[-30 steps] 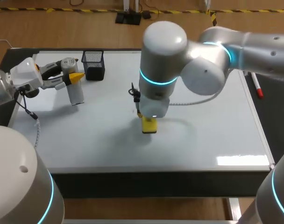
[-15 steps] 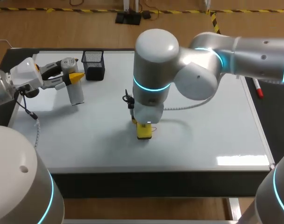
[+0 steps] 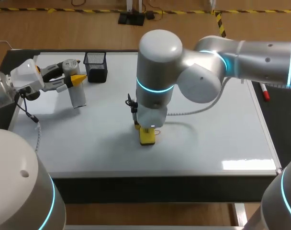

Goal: Pick up the inspection probe, press it on each red-marked spot on the whiteboard one by one, put down the probe, pick up the eraser, and wipe off all the red marks.

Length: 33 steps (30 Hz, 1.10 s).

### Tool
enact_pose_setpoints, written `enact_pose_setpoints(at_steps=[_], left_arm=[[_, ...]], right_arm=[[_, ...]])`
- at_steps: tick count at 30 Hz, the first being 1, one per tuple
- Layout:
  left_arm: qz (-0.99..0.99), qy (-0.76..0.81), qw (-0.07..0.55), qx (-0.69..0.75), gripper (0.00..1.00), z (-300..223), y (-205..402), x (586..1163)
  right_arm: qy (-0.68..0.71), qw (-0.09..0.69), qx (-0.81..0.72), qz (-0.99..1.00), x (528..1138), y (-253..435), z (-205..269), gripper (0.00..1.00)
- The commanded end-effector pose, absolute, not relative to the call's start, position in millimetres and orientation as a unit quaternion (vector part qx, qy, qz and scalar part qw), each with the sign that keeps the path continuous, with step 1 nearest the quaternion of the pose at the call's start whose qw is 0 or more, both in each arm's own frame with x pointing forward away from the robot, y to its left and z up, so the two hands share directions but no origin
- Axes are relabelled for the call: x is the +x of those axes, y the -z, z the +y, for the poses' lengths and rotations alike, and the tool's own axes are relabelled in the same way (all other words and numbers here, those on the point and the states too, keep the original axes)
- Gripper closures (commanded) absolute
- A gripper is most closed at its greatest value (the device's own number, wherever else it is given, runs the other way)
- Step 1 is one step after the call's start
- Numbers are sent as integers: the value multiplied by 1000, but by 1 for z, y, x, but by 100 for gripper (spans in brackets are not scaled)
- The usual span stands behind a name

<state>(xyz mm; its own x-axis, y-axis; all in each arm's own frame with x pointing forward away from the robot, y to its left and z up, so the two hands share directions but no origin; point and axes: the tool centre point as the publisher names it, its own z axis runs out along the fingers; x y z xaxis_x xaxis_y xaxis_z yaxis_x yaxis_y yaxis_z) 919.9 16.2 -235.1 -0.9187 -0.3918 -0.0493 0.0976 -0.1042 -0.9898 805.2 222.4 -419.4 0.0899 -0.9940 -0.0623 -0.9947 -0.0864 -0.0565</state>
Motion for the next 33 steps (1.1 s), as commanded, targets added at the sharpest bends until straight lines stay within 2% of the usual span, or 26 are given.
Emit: enact_pose_setpoints(at_steps=[1, 11, 33], left_arm=[[648, 734, 167, -113, 100, 16, 234, 920], [648, 734, 167, -113, 100, 16, 234, 920], [648, 734, 167, -113, 100, 16, 234, 920]], right_arm=[[-3, 36, -738, 673, 808, 423, 224, 100], [-3, 27, -740, 673, 808, 430, 213, 100], [9, 12, -713, 701, 818, 435, 158, 100]])
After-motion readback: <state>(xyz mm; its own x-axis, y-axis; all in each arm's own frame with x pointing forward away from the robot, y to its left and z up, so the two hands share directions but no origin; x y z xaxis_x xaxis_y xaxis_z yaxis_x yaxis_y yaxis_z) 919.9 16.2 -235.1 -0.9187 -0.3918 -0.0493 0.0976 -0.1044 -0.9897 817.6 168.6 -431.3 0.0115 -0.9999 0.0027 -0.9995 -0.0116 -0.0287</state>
